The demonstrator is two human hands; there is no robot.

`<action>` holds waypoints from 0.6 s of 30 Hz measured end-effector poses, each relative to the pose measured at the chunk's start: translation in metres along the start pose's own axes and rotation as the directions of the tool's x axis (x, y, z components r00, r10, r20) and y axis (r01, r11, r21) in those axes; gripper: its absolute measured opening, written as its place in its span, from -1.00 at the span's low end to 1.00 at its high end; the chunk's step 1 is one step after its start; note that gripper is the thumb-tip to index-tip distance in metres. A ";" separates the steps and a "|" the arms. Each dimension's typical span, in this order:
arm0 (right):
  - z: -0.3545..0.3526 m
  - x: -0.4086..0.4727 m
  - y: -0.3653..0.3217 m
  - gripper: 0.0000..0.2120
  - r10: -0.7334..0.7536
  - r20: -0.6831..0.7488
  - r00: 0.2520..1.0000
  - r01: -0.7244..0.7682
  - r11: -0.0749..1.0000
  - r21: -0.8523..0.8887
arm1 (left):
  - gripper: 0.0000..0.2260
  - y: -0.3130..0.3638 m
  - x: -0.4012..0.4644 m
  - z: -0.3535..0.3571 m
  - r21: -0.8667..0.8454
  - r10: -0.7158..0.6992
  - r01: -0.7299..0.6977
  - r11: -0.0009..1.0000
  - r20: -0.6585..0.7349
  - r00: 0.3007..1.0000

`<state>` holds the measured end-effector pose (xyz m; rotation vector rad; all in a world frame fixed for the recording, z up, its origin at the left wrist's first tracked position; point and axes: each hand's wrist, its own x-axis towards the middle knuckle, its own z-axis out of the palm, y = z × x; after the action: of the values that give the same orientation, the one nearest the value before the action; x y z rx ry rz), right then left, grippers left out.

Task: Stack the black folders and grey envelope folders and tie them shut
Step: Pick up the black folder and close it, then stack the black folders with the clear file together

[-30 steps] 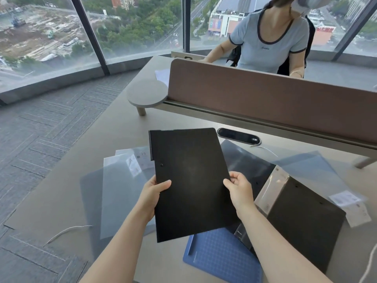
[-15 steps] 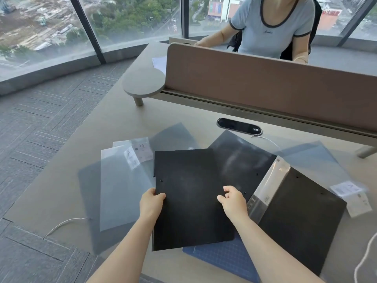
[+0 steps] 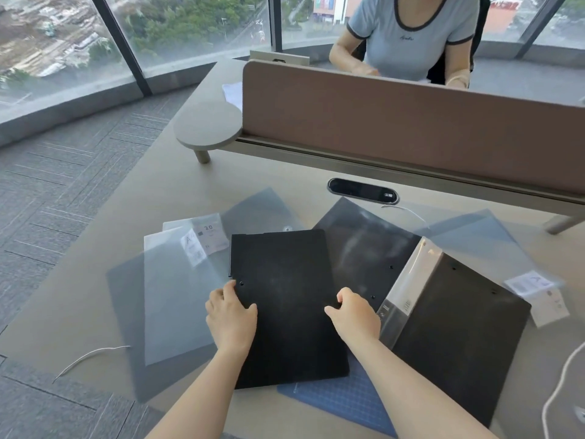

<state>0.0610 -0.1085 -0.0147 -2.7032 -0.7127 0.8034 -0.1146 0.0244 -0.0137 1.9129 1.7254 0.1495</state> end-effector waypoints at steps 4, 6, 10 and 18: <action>-0.007 0.004 0.008 -0.79 -0.014 -0.049 0.999 0.016 0.999 0.048 | -0.57 0.028 -0.004 0.011 0.009 0.230 -0.230 0.973 0.003 0.973; -0.015 0.009 0.015 -0.85 -0.009 -0.111 0.994 0.018 0.997 0.079 | -0.62 0.048 -0.007 0.018 -0.035 0.315 -0.314 0.949 0.048 0.948; -0.042 0.021 0.038 -0.88 0.010 -0.199 0.980 0.016 0.992 0.127 | -0.68 0.084 -0.016 0.038 -0.122 0.438 -0.423 0.898 0.158 0.885; -0.093 0.053 0.095 -0.62 0.125 -0.254 0.959 -0.076 0.978 0.195 | -0.55 0.144 -0.043 0.084 -0.123 0.565 -0.569 0.813 0.399 0.722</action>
<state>0.1888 -0.1697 0.0050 -2.6246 -0.4213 0.4859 0.0418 -0.0467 -0.0054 2.2290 0.8183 -0.0472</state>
